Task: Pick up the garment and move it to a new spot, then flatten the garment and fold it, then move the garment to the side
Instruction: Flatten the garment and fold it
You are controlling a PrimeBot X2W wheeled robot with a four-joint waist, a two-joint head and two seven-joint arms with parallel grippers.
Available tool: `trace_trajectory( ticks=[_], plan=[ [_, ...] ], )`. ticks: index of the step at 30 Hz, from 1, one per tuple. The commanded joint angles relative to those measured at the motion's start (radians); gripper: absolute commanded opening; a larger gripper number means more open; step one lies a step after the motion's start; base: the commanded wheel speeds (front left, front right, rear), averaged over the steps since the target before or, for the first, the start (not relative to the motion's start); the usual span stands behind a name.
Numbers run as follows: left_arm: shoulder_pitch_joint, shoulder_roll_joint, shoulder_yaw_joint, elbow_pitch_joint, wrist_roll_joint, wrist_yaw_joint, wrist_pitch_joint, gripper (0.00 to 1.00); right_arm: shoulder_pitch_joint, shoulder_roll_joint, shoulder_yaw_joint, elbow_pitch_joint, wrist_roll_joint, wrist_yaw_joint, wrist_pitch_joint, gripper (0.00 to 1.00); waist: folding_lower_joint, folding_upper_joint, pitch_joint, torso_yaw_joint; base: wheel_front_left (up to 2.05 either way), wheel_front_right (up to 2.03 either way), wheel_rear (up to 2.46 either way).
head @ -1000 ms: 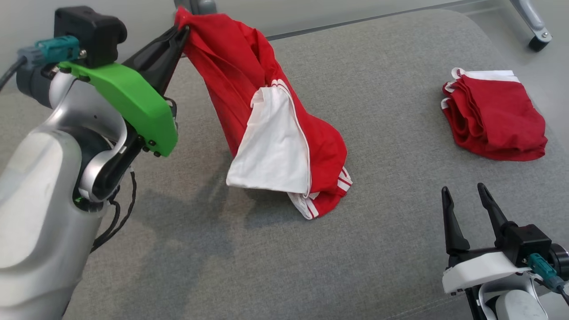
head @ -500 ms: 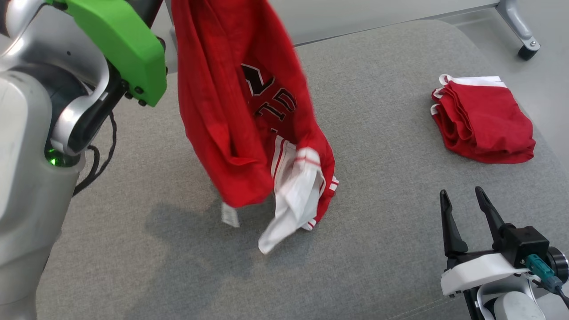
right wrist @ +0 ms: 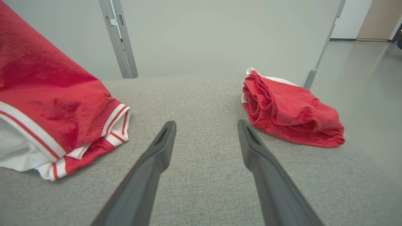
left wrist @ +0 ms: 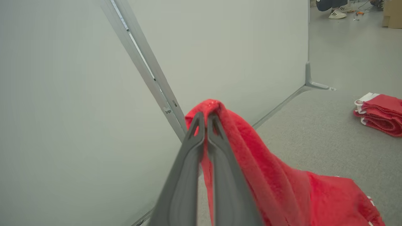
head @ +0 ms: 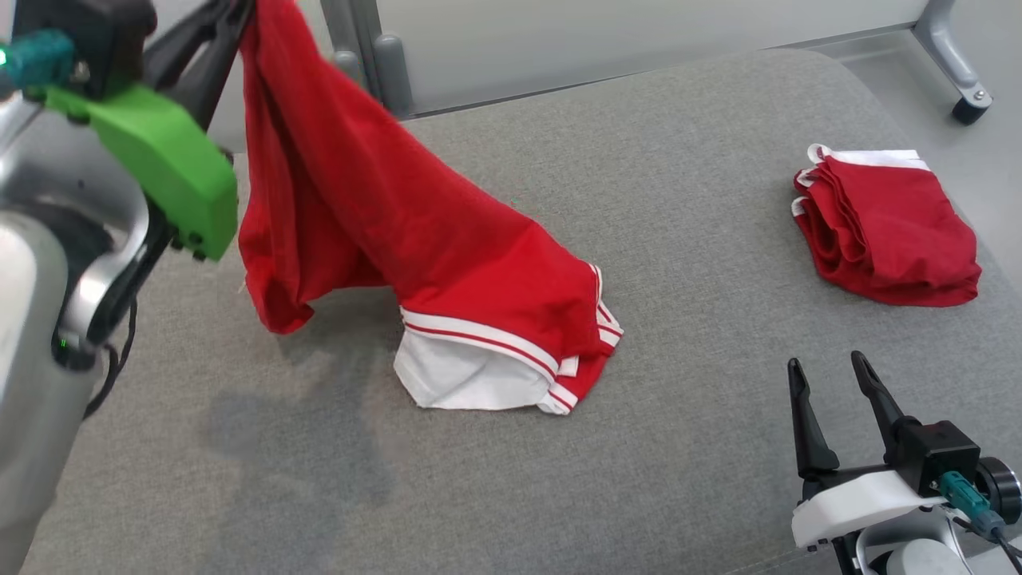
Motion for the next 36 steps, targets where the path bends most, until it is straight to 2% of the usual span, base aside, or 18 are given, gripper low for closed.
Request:
trace_trajectory(
  ticks=[1, 7, 9, 11, 17, 21, 22, 23, 24, 25, 26, 27, 28, 31, 36],
  plan=[
    [0.045, 0.022, 0.01, -0.017, -0.006, 0.012, -0.01, 0.0, 0.004, -0.001, 0.001, -0.003, -0.004, -0.002, 0.0, 1.0, 0.0, 0.0, 0.014, 0.016, 0.0, 0.0, 0.0],
    [0.354, 0.102, 0.092, -0.074, -0.019, 0.108, -0.138, 0.0, -0.002, -0.001, -0.004, -0.01, -0.027, -0.002, 0.0, 1.0, 0.0, 0.0, 0.043, 0.075, 0.0, 0.0, 0.0],
    [0.443, 0.088, 0.112, -0.05, -0.034, 0.124, -0.221, 0.0, -0.005, -0.001, 0.001, -0.009, -0.039, -0.002, 0.0, 1.0, 0.0, 0.0, 0.05, 0.1, 0.0, 0.0, 0.0],
    [0.507, 0.073, 0.121, -0.002, -0.033, 0.114, -0.321, 0.0, -0.014, -0.001, 0.007, -0.01, -0.047, -0.002, 0.0, 1.0, 0.0, 0.0, 0.055, 0.123, 0.0, 0.0, 0.0],
    [0.609, -0.048, 0.105, 0.24, -0.053, 0.053, -0.621, 0.0, -0.038, -0.002, 0.033, -0.009, -0.068, -0.002, 0.0, 1.0, 0.0, 0.0, 0.058, 0.17, 0.0, 0.0, 0.0],
    [0.629, -0.133, 0.134, 0.368, -0.042, 0.041, -0.691, 0.0, -0.033, -0.002, 0.041, -0.009, -0.079, -0.002, 0.0, 1.0, 0.0, 0.0, 0.055, 0.183, 0.0, 0.0, 0.0],
    [0.633, -0.154, 0.159, 0.373, -0.035, 0.039, -0.695, 0.0, -0.031, -0.002, 0.04, -0.01, -0.082, -0.002, 0.0, 1.0, 0.0, 0.0, 0.055, 0.185, 0.0, 0.0, 0.0],
    [0.659, -0.205, 0.222, 0.359, -0.017, 0.026, -0.695, 0.0, -0.022, -0.002, 0.034, -0.011, -0.086, -0.002, 0.0, 1.0, 0.0, 0.0, 0.055, 0.189, 0.0, 0.0, 0.0],
    [0.677, -0.226, 0.253, 0.352, 0.002, 0.019, -0.695, 0.06, -0.017, -0.002, 0.03, -0.011, -0.087, -0.002, 0.0, 1.0, 0.0, 0.0, 0.055, 0.191, 0.0, 0.0, 0.0],
    [0.692, -0.249, 0.279, 0.345, 0.016, 0.012, -0.695, 0.2, -0.014, -0.002, 0.028, -0.011, -0.089, -0.002, 0.0, 1.0, 0.0, 0.0, 0.056, 0.194, 0.0, 0.0, 0.0],
    [0.703, -0.271, 0.307, 0.341, 0.027, 0.005, -0.695, 0.42, -0.012, -0.002, 0.026, -0.011, -0.092, -0.002, 0.0, 1.0, 0.0, 0.0, 0.056, 0.196, 0.0, 0.0, 0.0],
    [0.725, -0.307, 0.352, 0.336, 0.059, -0.012, -0.695, 0.83, -0.006, -0.002, 0.024, -0.011, -0.094, -0.002, 0.0, 1.0, 0.0, 0.0, 0.056, 0.199, 0.0, 0.0, 0.0],
    [0.736, -0.325, 0.371, 0.337, 0.07, -0.018, -0.695, 0.99, -0.004, -0.002, 0.023, -0.011, -0.094, -0.002, 0.0, 1.0, 0.0, 0.0, 0.056, 0.2, 0.0, 0.0, 0.0],
    [0.766, -0.369, 0.424, 0.345, 0.097, -0.032, -0.695, 1.0, -0.003, -0.002, 0.022, -0.011, -0.095, -0.002, 0.0, 1.0, 0.0, 0.0, 0.053, 0.199, 0.0, 0.0, 0.0],
    [0.813, -0.409, 0.497, 0.335, 0.125, -0.042, -0.695, 1.0, 0.001, -0.002, 0.022, -0.014, -0.094, -0.002, 0.0, 1.0, 0.0, 0.0, 0.041, 0.191, 0.0, 0.0, 0.0]
  ],
)
